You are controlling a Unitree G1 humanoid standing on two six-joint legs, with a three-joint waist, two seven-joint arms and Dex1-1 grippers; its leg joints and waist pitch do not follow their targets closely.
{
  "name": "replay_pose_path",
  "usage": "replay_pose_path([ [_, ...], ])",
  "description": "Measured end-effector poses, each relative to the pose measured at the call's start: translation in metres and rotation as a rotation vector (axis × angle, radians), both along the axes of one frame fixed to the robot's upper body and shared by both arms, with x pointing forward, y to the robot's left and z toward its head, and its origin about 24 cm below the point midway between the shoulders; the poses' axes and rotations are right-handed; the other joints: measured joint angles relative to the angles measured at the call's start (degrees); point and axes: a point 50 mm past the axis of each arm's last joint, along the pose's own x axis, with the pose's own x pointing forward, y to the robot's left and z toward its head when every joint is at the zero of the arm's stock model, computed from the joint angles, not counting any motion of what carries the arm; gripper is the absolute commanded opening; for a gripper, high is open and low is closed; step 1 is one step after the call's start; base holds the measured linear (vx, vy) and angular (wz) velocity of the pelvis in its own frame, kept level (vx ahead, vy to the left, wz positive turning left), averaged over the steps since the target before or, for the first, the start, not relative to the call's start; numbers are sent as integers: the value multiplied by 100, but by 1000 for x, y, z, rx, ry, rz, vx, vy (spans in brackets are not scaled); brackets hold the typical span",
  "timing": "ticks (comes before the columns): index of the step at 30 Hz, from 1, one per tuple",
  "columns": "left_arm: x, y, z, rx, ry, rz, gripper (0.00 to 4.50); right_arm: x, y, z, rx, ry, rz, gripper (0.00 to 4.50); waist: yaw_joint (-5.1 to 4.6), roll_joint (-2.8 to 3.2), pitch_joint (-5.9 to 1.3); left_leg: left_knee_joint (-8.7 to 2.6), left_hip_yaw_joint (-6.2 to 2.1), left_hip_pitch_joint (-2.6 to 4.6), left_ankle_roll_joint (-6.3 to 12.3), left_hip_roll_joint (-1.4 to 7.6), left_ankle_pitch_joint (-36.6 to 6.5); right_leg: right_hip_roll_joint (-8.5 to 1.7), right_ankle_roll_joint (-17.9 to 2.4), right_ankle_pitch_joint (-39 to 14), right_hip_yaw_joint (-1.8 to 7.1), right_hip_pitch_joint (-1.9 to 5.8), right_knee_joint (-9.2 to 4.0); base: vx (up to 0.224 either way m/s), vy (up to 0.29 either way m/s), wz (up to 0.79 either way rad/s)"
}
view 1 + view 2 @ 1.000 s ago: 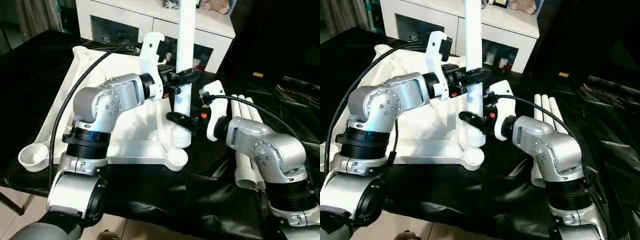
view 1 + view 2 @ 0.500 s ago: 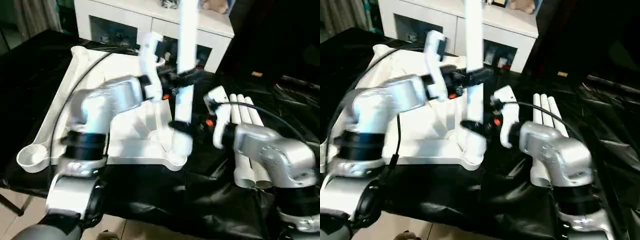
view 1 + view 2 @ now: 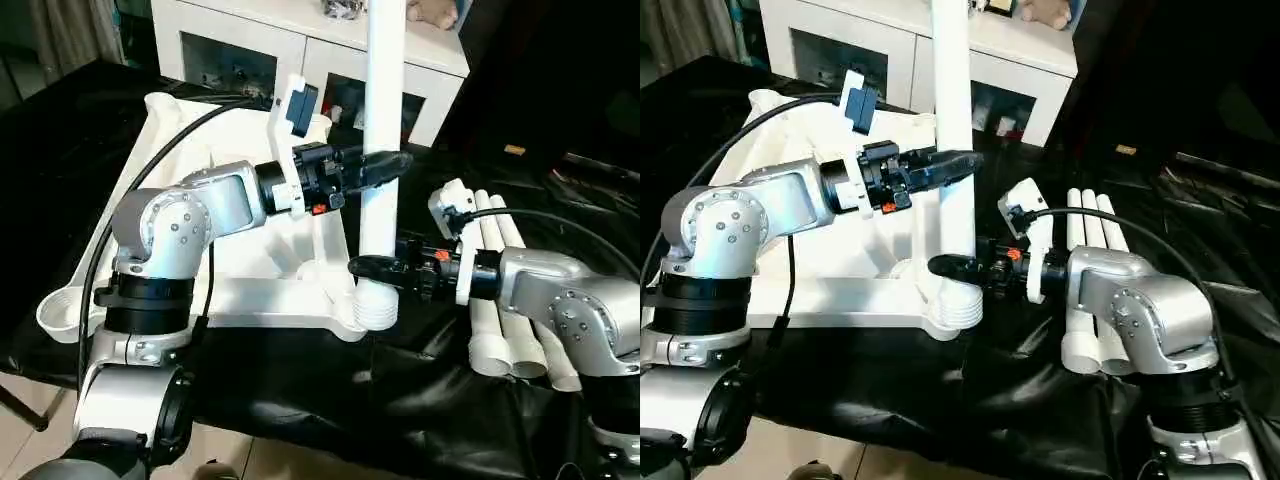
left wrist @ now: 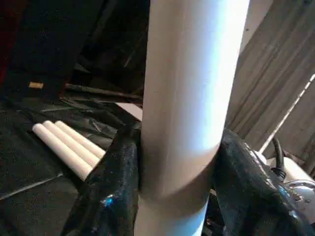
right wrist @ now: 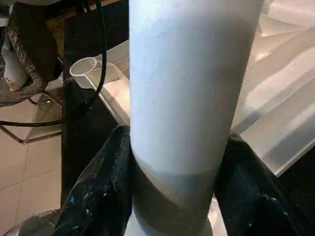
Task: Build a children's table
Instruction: Pick table leg
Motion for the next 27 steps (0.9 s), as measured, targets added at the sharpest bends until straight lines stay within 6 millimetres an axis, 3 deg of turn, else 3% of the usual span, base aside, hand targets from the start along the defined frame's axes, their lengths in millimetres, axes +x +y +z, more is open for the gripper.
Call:
replay_pose_path([
  [5, 1, 1, 0, -3, -15, 5, 183, 0, 0, 0, 0, -9, -2, 185, -3, -1, 0, 0, 0, 1, 0, 0, 0, 0, 0, 0, 0, 0, 0, 0, 0, 0],
  [7, 2, 1, 0, -1, -17, 3, 182, 1, 0, 0, -5, -13, -3, 241, -3, -1, 0, 0, 0, 1, 0, 0, 0, 0, 0, 0, 0, 0, 0, 0, 0, 0],
  [11, 1, -4, -3, 17, -14, -12, 181, 1, 2, -1, -15, -29, -1, 267, 4, -2, 0, 0, 0, 0, 0, 0, 0, 0, 1, 0, 0, 0, 0, 0, 0, 0],
  [12, 1, -5, -4, 28, -19, -21, 180, 1, 3, -1, -18, -31, 2, 294, 1, -2, 0, 1, 0, 0, 0, 0, 0, 0, 1, 0, 0, 0, 0, 0, 0, 0],
  [27, -1, -10, 1, 47, -57, -77, 180, -3, 2, -7, -38, -7, 36, 301, 3, -3, 1, 2, 0, -1, 1, 0, 0, 0, 0, 0, 0, 0, -1, 0, 0, 0],
])
